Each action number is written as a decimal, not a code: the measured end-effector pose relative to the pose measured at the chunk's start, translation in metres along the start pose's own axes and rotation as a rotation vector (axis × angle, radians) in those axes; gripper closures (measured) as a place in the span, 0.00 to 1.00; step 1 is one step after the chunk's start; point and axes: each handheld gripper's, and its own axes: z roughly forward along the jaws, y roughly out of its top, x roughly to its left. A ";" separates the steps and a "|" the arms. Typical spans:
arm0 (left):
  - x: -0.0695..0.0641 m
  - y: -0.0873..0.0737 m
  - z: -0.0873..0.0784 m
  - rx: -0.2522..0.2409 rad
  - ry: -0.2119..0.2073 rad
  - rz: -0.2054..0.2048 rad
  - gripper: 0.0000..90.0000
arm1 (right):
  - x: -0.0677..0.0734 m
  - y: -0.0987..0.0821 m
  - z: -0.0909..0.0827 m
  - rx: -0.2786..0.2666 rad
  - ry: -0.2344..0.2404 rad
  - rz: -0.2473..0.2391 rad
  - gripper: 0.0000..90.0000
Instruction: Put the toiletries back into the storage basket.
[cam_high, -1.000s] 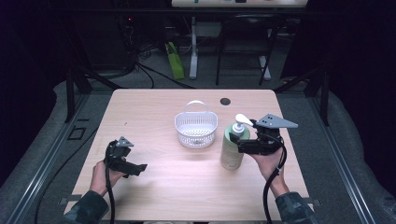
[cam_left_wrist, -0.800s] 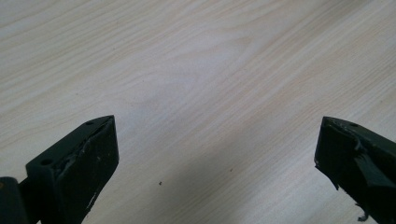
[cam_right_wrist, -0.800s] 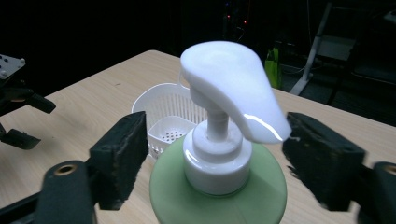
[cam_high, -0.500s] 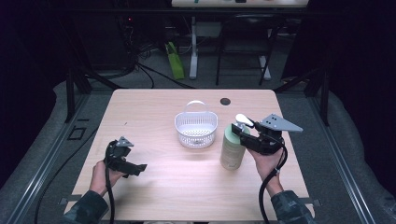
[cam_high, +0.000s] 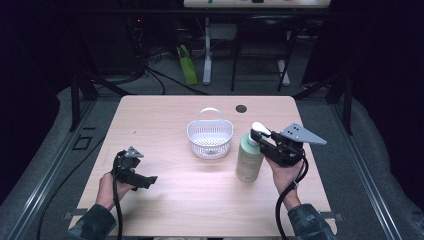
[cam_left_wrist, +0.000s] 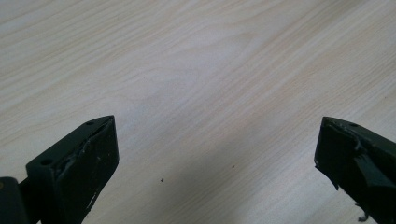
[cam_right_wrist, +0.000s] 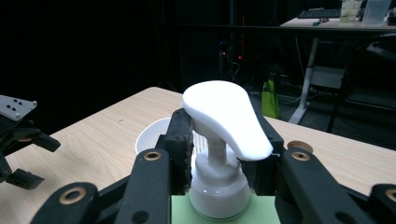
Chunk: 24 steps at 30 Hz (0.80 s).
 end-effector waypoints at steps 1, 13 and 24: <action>0.000 0.000 0.000 0.000 0.001 -0.001 0.00 | 0.000 0.000 0.000 -0.001 0.003 -0.001 0.74; -0.001 0.000 0.000 0.003 -0.003 0.004 0.00 | -0.001 -0.003 0.000 -0.030 0.005 -0.004 0.75; -0.001 0.000 -0.001 0.003 -0.005 0.008 0.00 | 0.000 0.001 -0.003 -0.057 0.009 -0.013 0.75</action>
